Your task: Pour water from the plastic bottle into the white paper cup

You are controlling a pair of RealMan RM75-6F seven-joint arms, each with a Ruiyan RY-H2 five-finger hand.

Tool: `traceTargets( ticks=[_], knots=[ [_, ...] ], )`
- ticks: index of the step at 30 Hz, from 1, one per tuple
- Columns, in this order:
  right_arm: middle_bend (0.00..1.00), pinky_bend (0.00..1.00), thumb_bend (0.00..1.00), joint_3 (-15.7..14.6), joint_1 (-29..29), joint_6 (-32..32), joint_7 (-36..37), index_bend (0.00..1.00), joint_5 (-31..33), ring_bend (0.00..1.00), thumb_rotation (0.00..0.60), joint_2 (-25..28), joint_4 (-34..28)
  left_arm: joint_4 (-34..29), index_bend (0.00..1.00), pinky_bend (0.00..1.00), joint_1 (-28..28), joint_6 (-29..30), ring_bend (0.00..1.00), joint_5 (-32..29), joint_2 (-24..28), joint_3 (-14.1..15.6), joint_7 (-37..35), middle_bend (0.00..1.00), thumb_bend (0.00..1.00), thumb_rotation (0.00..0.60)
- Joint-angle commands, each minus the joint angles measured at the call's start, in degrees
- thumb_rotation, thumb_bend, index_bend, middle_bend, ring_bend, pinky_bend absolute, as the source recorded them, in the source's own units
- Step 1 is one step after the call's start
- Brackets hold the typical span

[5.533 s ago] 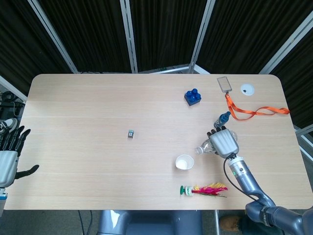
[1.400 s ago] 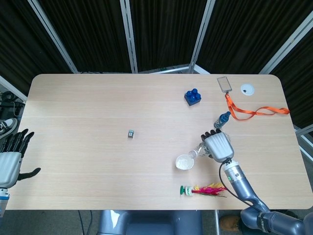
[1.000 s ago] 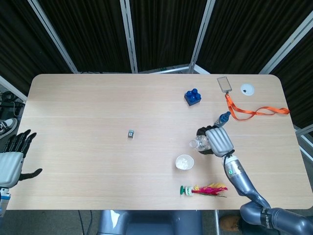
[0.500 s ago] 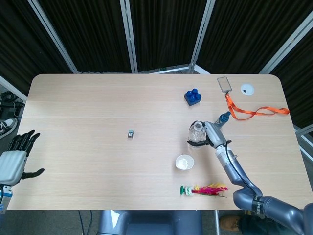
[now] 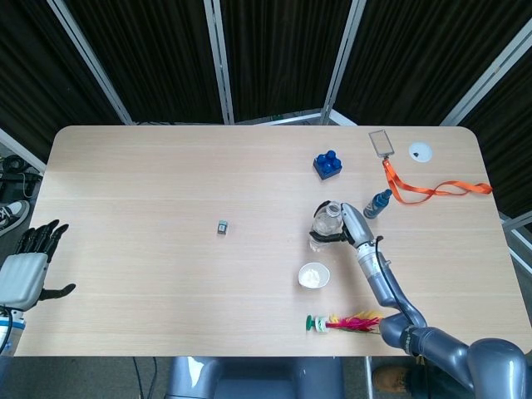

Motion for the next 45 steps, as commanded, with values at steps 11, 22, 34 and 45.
traceTargets(
  ticks=[11, 22, 34, 45],
  knots=[
    [0.35, 0.32, 0.06, -2.8, 0.2, 2.6, 4.5, 0.29, -3.1, 0.22, 0.6, -2.4, 6.4, -0.4, 0.0, 0.0, 0.0, 0.2, 0.0, 0.1, 0.0, 0.3, 0.4, 0.0, 0.0, 0.6],
    [0.16, 0.03, 0.0, -5.3, -0.4, 4.3, 6.8, 0.09, -5.1, 0.06, 0.6, -0.9, 6.6, -1.2, 0.0, 0.0, 0.2, 0.8, 0.0, 1.1, 0.4, 0.8, 0.2, 0.0, 0.0, 0.6],
    [0.0, 0.0, 0.0, -10.4, -2.0, 3.7, -1.3, 0.0, -8.1, 0.0, 0.6, 9.4, -3.0, -2.7, 0.0, 0.0, 0.9, 1.9, 0.0, 3.7, 1.9, 1.9, -1.4, 0.0, 0.0, 0.6],
    [0.0, 0.0, 0.0, -8.5, -5.8, 2.1, -13.7, 0.0, -0.3, 0.0, 0.6, 17.5, -12.2, -4.3, 0.0, 0.0, 2.3, 4.9, 0.0, 8.5, 4.1, 3.5, -4.4, 0.0, 0.0, 0.6]
  ],
)
